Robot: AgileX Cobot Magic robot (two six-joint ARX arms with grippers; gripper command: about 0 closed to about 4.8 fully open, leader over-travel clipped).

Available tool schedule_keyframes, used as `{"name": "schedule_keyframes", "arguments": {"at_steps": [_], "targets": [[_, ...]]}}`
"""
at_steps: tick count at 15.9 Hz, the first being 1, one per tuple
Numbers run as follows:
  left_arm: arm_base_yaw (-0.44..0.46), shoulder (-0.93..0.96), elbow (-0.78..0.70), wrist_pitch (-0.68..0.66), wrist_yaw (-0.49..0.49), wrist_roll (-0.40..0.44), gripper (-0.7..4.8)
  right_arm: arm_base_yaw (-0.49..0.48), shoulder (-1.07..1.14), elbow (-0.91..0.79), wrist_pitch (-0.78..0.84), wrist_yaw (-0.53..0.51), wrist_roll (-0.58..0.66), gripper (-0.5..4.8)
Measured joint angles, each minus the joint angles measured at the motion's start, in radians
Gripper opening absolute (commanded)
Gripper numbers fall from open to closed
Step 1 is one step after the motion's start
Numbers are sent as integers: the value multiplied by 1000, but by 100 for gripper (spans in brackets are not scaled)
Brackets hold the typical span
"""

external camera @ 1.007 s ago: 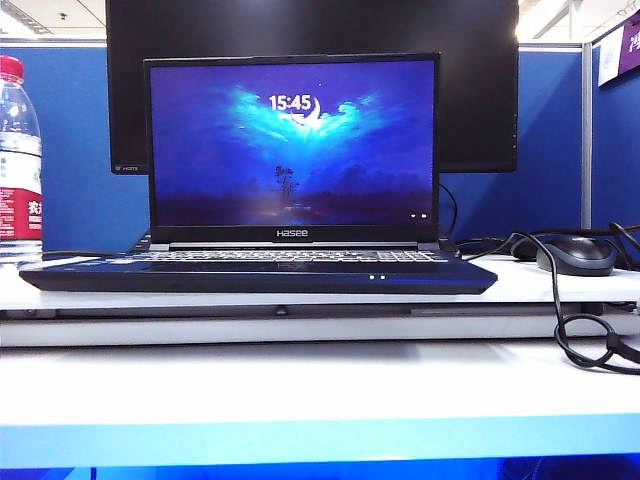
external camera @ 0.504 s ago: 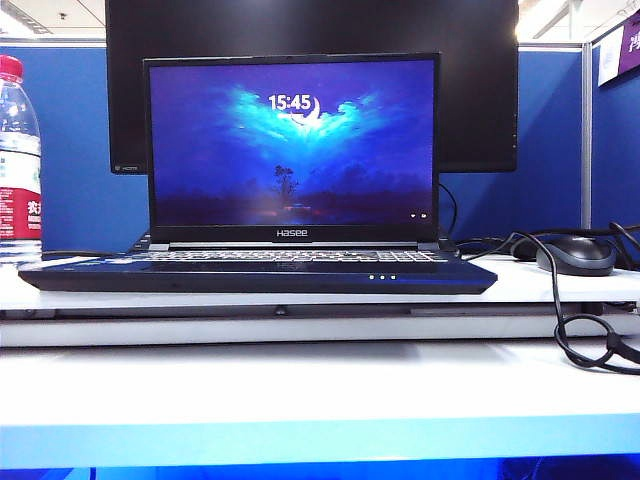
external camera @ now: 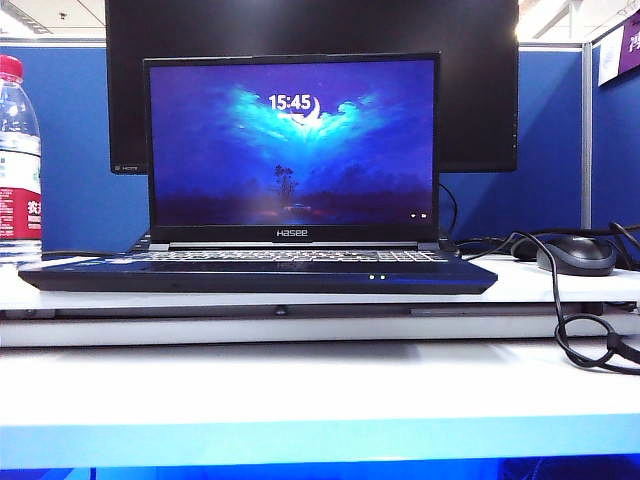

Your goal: Open the lid of the black laptop.

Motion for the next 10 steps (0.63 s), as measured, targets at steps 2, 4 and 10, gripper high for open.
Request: {"name": "schedule_keyframes", "arguments": {"at_steps": [2,4,10], "targets": [[0,0,0,0,0,0,-3,0,0,0,0,0,1,-1],[0,0,0,0,0,0,-3,0,0,0,0,0,1,-1],[131,-31,-76,8,-141,74,-3,0,0,0,0,0,1,-1]]}}
